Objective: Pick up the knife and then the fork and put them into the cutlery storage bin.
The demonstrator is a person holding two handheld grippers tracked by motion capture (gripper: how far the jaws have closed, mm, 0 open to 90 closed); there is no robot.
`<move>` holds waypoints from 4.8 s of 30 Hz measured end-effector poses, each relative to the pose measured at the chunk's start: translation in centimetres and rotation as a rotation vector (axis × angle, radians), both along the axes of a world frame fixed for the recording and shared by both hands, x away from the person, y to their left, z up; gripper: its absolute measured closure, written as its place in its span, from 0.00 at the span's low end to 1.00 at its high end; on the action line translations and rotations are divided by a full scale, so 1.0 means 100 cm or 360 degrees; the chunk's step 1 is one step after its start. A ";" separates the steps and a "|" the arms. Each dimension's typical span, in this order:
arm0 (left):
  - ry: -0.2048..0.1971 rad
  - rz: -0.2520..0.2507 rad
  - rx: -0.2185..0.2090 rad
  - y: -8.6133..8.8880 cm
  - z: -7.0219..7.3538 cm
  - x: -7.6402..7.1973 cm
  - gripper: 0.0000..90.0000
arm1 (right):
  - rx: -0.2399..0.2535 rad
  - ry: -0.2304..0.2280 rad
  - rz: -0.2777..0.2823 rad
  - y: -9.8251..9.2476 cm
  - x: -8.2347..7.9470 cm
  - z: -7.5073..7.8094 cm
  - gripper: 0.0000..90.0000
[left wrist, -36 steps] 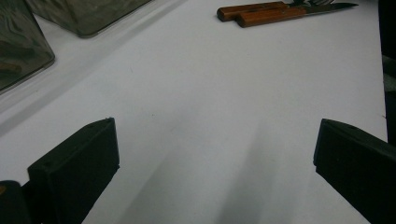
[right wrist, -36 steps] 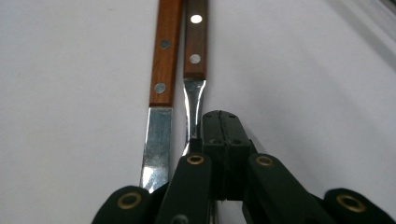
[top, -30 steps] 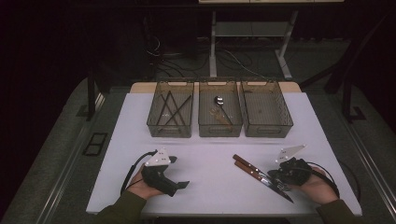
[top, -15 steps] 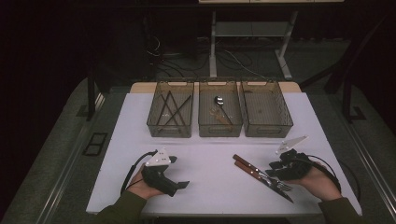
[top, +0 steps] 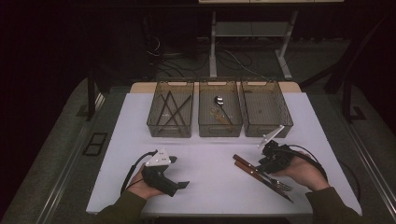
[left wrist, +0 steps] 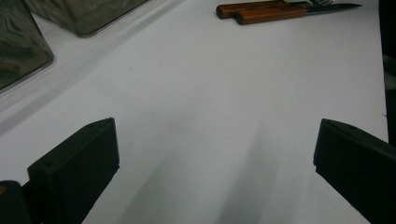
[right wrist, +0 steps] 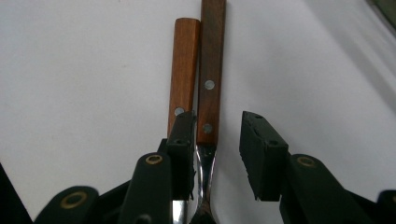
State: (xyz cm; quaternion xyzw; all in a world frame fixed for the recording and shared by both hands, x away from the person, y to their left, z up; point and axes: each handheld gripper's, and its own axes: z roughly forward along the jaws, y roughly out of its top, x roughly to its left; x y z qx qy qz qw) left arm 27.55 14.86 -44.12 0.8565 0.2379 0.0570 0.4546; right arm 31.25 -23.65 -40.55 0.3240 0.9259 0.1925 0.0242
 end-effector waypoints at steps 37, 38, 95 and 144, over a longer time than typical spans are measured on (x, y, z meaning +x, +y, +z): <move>0.0001 -0.0006 0.0013 -0.001 0.000 0.000 0.00 | -0.0333 0.0054 0.0054 0.029 0.010 -0.015 0.84; 0.0001 -0.0006 0.0013 -0.001 0.000 0.000 0.00 | -0.0343 0.0061 0.0048 0.030 0.010 -0.015 0.84; 0.0006 -0.0018 -0.0036 0.003 0.001 0.001 0.00 | 0.0399 -0.0280 -0.0252 -0.041 0.014 0.024 0.87; 0.0011 0.0023 -0.0110 0.011 0.002 0.002 0.00 | 0.0509 -0.0710 -0.0591 -0.075 0.119 0.105 0.86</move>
